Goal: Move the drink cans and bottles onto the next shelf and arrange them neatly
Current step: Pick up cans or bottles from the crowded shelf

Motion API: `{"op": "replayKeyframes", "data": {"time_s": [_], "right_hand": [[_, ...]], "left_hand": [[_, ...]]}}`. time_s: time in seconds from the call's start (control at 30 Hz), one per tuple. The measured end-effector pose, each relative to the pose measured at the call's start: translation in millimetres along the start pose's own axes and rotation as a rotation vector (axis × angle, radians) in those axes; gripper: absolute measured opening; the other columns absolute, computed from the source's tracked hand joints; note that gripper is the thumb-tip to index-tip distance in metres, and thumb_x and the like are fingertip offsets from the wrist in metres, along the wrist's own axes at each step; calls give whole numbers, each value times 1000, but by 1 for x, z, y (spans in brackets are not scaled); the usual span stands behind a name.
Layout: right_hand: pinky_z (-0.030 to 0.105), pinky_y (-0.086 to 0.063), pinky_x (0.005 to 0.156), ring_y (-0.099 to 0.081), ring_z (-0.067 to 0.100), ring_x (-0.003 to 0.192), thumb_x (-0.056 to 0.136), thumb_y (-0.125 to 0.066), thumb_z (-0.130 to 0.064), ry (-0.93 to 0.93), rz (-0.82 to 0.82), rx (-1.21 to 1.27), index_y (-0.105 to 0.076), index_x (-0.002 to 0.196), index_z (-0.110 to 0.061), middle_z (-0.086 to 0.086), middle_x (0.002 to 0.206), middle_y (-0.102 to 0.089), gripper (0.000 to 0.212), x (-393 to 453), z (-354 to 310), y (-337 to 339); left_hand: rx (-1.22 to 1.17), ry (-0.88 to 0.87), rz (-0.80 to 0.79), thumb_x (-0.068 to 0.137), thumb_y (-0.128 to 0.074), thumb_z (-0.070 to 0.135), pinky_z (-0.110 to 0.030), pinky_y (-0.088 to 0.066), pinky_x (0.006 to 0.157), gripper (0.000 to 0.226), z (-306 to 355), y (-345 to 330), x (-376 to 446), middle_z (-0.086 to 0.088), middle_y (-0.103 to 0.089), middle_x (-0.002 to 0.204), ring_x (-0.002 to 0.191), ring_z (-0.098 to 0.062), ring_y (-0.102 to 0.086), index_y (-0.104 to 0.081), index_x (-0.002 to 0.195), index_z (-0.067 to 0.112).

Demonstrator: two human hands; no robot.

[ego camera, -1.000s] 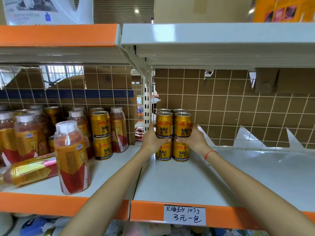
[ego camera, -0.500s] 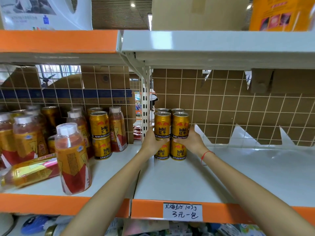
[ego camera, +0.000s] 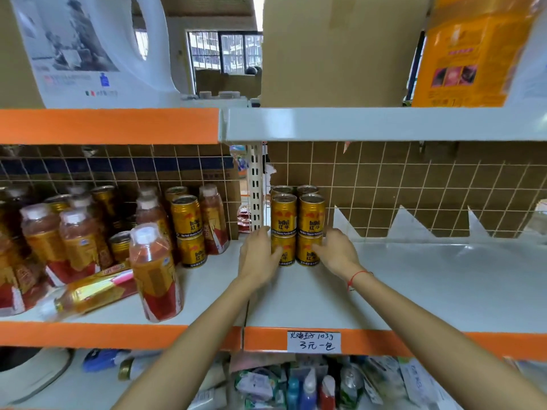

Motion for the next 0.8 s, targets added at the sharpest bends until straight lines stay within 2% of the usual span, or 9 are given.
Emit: {"op": "replayKeyframes", "data": {"time_s": [0.1,0.43,0.7,0.8], "right_hand": [[39,-52,75,-61,30,88,83,-59,-24,45,7,-44,-61,99,-12,13,100,-66,19,-14,-8,4],[34,-49,73,-58,24,84,84,-58,-22,260,58,-60,-60,95,-14,7,95,-63,14,-57,-40,21],[40,-50,85,-58,23,99,83,-58,-20,375,-29,17,-60,113,-14,6,109,-63,30,-81,-56,25],[41,-45,98,-52,25,117,86,-58,-20,409,-85,28,-52,130,-10,8,127,-57,46,-91,-69,17]], "left_hand": [[37,-19,-7,90,-57,31,-42,-49,89,38,6,16,-14,-8,-60,118,110,-25,-55,-50,123,12],[151,-54,51,90,-56,23,-36,-40,91,43,20,58,-52,-11,-60,122,114,-27,-54,-48,130,8],[185,72,111,93,-53,28,-37,-40,95,46,14,81,-96,-9,-57,126,117,-25,-51,-43,135,12],[209,132,165,94,-51,28,-33,-40,93,46,10,99,-120,-6,-58,127,116,-22,-53,-43,136,13]]}}
Point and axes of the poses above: each hand's wrist, its own x-axis towards the middle knuckle, its own y-axis out of the back of the hand, z = x × y, the point moved 2 cm from there along x, towards the middle knuckle
